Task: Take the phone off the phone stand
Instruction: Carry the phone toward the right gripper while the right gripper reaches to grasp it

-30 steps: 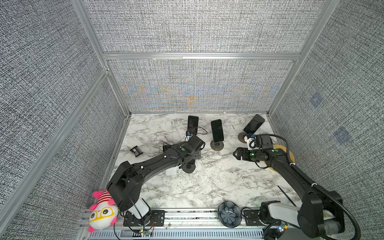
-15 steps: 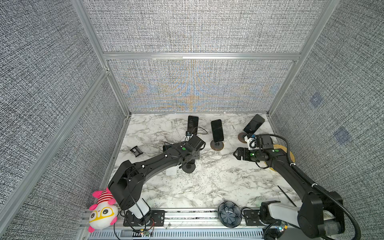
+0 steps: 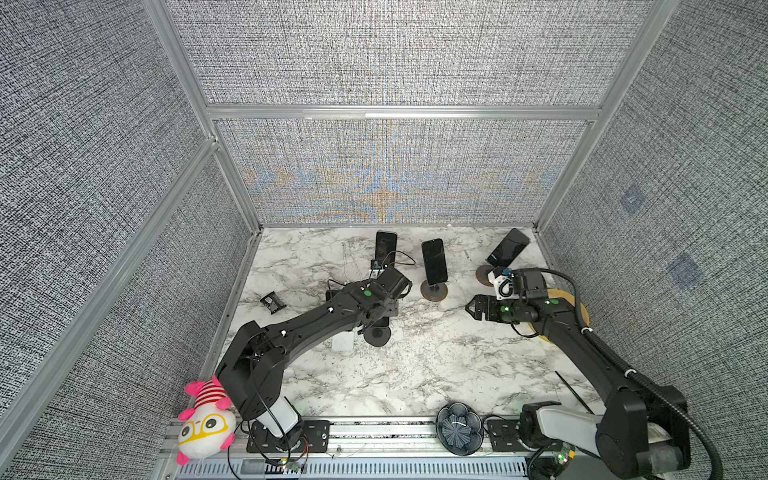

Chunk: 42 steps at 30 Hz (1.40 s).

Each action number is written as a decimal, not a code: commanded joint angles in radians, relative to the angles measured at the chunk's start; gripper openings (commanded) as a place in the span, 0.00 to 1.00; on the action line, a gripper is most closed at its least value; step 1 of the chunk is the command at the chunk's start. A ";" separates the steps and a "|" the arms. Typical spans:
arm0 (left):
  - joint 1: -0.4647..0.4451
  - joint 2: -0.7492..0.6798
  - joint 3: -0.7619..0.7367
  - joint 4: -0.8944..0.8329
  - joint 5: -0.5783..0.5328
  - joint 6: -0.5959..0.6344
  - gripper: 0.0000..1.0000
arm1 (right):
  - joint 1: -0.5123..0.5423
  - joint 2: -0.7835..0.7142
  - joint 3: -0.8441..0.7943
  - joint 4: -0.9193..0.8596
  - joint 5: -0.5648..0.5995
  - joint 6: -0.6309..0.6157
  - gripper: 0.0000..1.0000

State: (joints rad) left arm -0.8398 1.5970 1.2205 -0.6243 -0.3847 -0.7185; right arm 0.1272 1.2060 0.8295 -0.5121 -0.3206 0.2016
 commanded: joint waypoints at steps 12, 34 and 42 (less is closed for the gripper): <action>0.037 -0.098 0.201 -0.130 0.299 0.100 0.69 | 0.166 -0.168 0.004 0.033 -0.431 -0.039 0.78; 0.169 -0.009 0.286 -0.072 0.721 0.046 0.65 | 0.542 0.057 0.121 0.410 -0.112 0.112 0.44; 0.174 -0.009 0.270 -0.054 0.719 0.047 0.65 | 0.543 0.102 0.133 0.441 -0.127 0.148 0.24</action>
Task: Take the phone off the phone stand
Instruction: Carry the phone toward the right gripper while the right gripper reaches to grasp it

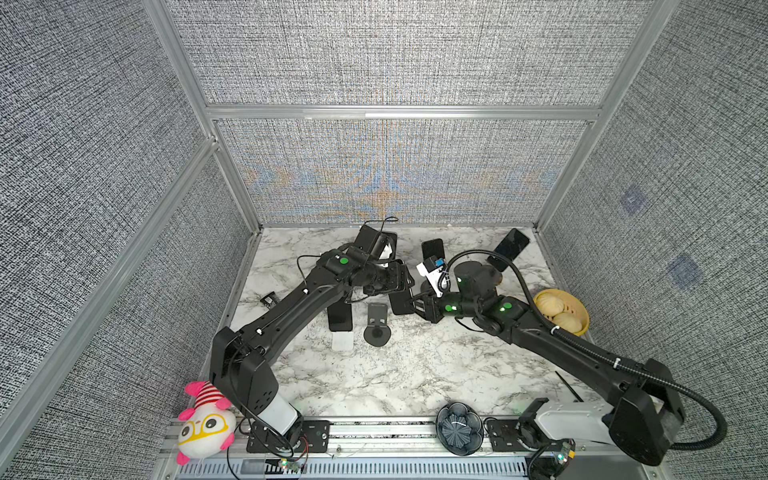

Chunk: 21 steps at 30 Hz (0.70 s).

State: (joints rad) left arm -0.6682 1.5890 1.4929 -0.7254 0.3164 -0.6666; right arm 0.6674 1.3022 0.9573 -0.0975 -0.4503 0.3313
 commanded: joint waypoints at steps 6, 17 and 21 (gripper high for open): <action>0.002 0.000 -0.010 0.047 0.026 0.000 0.65 | 0.001 0.001 -0.002 0.027 0.007 0.037 0.13; 0.005 -0.058 -0.063 0.107 -0.017 0.032 0.85 | -0.003 -0.016 -0.014 0.019 0.013 0.093 0.00; 0.006 -0.106 -0.089 0.143 -0.061 0.047 0.98 | -0.023 -0.039 -0.006 -0.059 -0.010 0.106 0.00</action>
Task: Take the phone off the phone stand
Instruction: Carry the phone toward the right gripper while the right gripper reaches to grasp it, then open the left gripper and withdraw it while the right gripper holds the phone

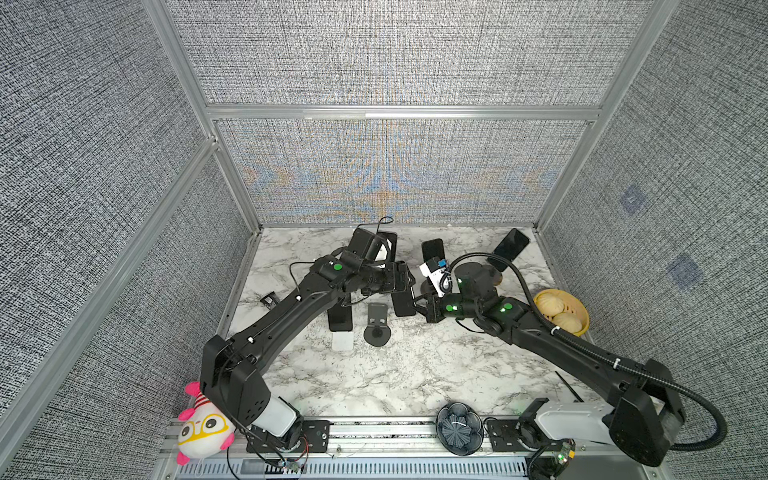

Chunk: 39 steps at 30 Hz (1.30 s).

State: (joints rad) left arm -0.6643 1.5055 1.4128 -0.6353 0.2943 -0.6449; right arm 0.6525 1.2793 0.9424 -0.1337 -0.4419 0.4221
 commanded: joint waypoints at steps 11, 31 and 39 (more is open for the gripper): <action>0.061 -0.068 0.044 0.014 -0.065 0.130 0.98 | -0.325 -0.254 0.044 -0.725 0.070 -0.165 0.00; 0.165 -0.130 -0.092 0.073 0.042 0.167 0.98 | -0.774 0.039 0.089 -0.824 -0.161 -0.366 0.00; 0.169 -0.155 -0.141 0.122 0.069 0.129 0.98 | -0.822 0.153 0.096 -0.788 -0.197 -0.413 0.00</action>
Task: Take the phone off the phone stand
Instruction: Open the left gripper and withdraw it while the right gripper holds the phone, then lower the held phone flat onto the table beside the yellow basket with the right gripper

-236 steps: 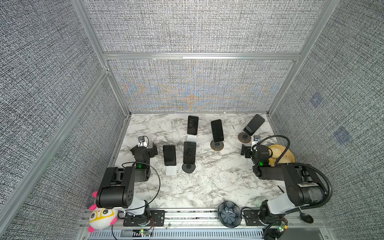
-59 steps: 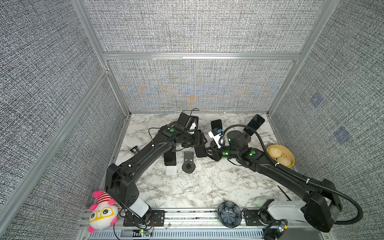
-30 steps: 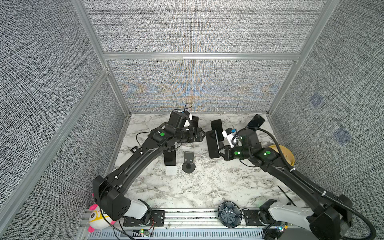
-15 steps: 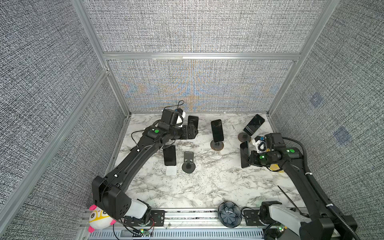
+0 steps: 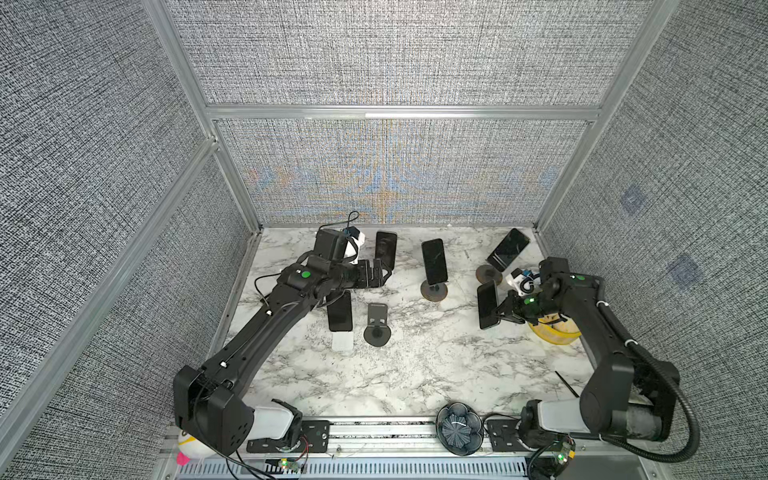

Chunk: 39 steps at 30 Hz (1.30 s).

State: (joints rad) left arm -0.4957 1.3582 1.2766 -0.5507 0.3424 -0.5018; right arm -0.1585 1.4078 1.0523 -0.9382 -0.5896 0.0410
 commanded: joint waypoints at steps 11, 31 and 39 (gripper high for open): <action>0.002 -0.024 -0.036 0.061 0.018 -0.037 0.98 | -0.059 0.186 -0.051 0.080 -0.146 -0.061 0.00; 0.017 -0.029 -0.067 0.099 0.037 -0.023 0.98 | -0.068 0.400 -0.025 0.036 -0.061 -0.027 0.02; 0.018 -0.035 -0.084 0.116 0.041 -0.030 0.98 | -0.068 0.427 0.008 0.016 0.026 -0.017 0.10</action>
State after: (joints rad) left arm -0.4789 1.3270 1.1946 -0.4641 0.3698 -0.5312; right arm -0.2237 1.8221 1.0531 -0.8860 -0.7124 -0.0154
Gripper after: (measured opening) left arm 0.984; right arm 0.095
